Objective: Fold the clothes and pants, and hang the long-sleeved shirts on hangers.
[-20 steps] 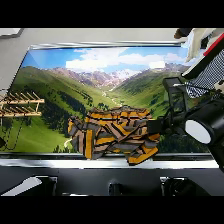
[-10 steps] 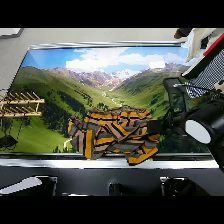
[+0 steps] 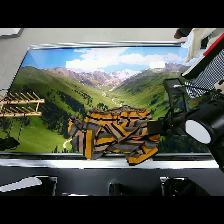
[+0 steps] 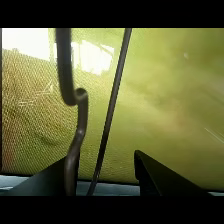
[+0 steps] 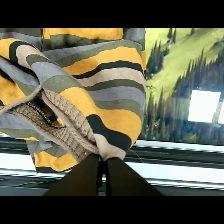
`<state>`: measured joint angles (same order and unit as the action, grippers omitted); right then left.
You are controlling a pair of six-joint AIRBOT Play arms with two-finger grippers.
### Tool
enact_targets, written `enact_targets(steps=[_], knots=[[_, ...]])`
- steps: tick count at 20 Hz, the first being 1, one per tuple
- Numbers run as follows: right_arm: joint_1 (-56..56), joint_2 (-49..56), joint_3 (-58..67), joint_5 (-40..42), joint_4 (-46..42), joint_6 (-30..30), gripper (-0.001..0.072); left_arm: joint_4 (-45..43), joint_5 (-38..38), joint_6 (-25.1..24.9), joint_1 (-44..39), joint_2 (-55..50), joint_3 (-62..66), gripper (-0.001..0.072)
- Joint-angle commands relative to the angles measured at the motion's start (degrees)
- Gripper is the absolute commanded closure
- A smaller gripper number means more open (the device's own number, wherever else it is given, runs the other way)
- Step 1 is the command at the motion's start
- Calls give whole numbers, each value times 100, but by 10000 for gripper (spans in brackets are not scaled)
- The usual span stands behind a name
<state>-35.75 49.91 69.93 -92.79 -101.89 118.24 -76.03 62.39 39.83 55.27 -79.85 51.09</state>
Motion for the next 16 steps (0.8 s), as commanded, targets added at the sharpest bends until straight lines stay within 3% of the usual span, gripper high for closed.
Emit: enact_targets(steps=[1, 5, 6, 7, 16], knots=[[0, 2, 4, -11, -20, -4, 680, 0, 24, 4, -2, -114, -2, 334], [2, 2, 4, -11, -35, 0, 680, -2, 20, 20, -136, -247, -2, 361], [0, 2, 4, -11, -37, -2, 680, -2, 24, 20, -186, -256, -2, 545], [2, 2, 4, -11, -42, -2, 680, 0, 24, 20, -240, -251, 0, 677], [2, 2, 4, 208, -122, 2, 680, 721, -28, 153, -776, 166, 503, 687]])
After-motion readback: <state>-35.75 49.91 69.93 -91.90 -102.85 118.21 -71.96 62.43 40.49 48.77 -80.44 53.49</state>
